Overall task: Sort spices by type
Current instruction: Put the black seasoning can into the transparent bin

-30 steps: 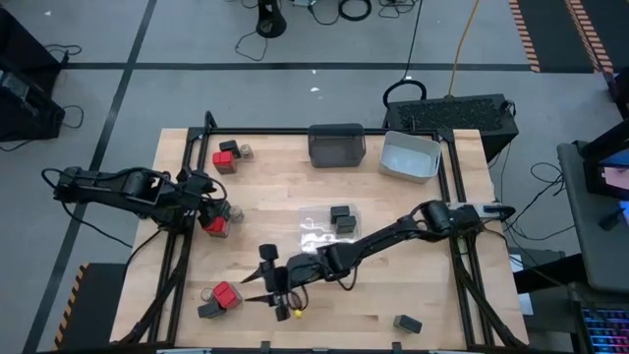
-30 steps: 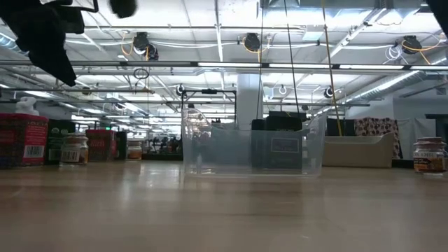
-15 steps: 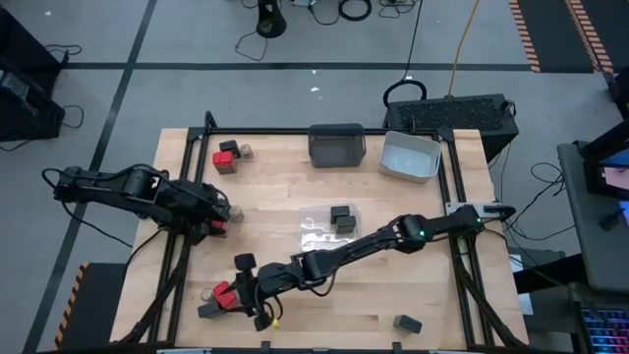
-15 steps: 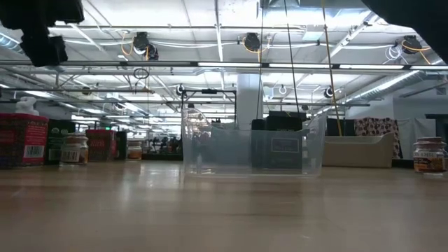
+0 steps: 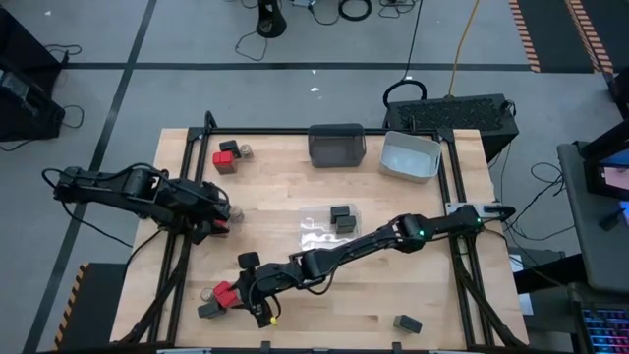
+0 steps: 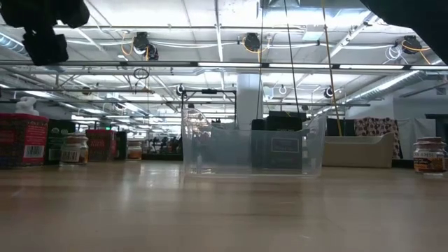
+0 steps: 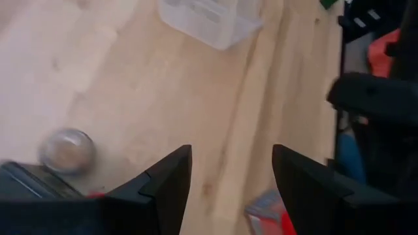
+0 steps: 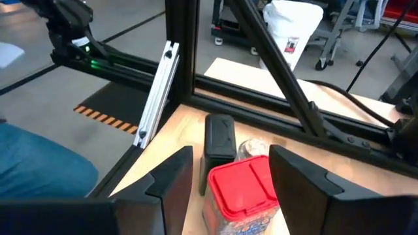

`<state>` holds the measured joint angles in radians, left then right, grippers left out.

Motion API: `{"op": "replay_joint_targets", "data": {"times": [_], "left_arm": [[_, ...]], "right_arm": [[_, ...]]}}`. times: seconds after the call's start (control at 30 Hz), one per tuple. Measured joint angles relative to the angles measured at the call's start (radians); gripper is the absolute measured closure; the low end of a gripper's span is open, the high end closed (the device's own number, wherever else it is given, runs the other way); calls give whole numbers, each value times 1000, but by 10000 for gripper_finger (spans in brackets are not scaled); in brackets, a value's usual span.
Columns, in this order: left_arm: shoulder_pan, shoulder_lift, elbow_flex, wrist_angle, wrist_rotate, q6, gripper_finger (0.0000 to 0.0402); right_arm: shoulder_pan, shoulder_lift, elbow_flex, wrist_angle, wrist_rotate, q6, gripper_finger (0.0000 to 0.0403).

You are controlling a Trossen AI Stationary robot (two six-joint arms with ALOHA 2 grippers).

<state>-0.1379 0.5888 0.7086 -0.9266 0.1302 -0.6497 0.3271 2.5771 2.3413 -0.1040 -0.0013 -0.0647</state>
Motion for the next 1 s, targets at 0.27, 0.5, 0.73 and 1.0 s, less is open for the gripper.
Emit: {"op": "replay_joint_targets", "data": {"times": [0.27,0.5,0.73,1.0], "left_arm": [[-59,4,0,6,112,-6,185],[-195,74,0,103,67,-49,185],[-408,216,99,100,-11,-155,185],[-686,388,235,30,-132,-394,185]], "right_arm": [[0,0,0,-3,0,-2,220],[0,0,0,-53,0,-3,220],[0,0,0,-124,0,-25,220],[-1,0,0,-130,0,-31,220]]}}
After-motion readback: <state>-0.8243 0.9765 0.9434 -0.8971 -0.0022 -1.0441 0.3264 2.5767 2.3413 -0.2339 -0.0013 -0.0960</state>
